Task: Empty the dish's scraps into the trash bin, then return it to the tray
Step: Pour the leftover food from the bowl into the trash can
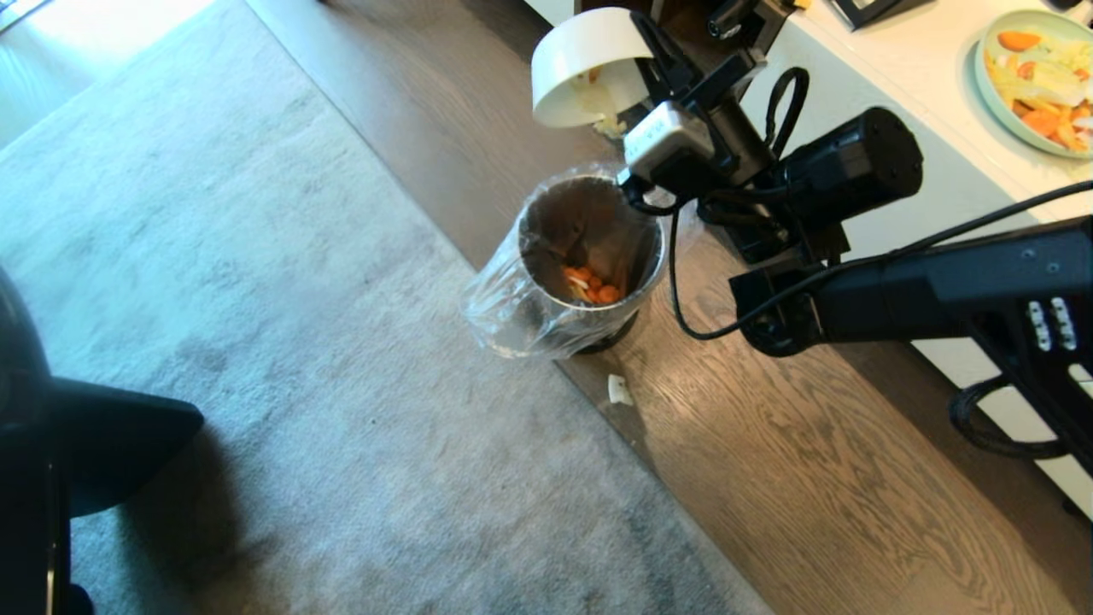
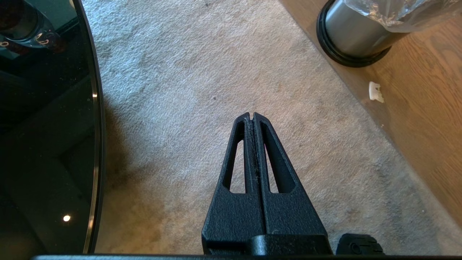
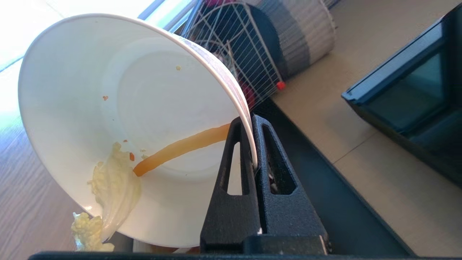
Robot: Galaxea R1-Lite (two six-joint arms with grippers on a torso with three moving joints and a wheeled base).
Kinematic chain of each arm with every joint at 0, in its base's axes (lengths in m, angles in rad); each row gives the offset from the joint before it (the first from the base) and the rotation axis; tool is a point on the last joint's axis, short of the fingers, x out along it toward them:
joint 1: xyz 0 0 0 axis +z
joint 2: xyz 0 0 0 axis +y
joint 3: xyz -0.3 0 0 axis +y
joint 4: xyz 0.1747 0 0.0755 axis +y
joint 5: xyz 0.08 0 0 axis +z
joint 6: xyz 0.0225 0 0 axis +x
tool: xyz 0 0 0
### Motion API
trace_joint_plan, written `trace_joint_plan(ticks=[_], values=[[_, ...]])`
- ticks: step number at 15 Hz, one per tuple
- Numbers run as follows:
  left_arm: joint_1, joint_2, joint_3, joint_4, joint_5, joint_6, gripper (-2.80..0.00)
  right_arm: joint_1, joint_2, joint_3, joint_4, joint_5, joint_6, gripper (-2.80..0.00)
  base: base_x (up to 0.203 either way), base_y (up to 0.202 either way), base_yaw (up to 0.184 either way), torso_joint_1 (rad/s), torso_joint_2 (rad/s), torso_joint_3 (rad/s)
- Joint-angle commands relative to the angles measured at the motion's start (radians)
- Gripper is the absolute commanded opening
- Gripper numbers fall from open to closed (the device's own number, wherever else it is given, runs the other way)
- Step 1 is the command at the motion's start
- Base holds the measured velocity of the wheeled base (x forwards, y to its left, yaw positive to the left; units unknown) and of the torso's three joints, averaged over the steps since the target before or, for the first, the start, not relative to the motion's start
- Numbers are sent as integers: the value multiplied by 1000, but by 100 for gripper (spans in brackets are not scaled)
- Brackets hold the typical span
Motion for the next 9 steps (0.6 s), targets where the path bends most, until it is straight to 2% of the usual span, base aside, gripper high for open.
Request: trace_joint_plan(ticks=[1, 9], values=[[0, 0, 0, -1, 1, -1, -280, 20, -6, -12, -44, 8, -7, -280, 0, 0, 0, 0, 0, 0], [0, 0, 0, -1, 1, -1, -280, 48, -18, -24, -41, 88, -13, -280, 0, 0, 0, 0, 0, 0]])
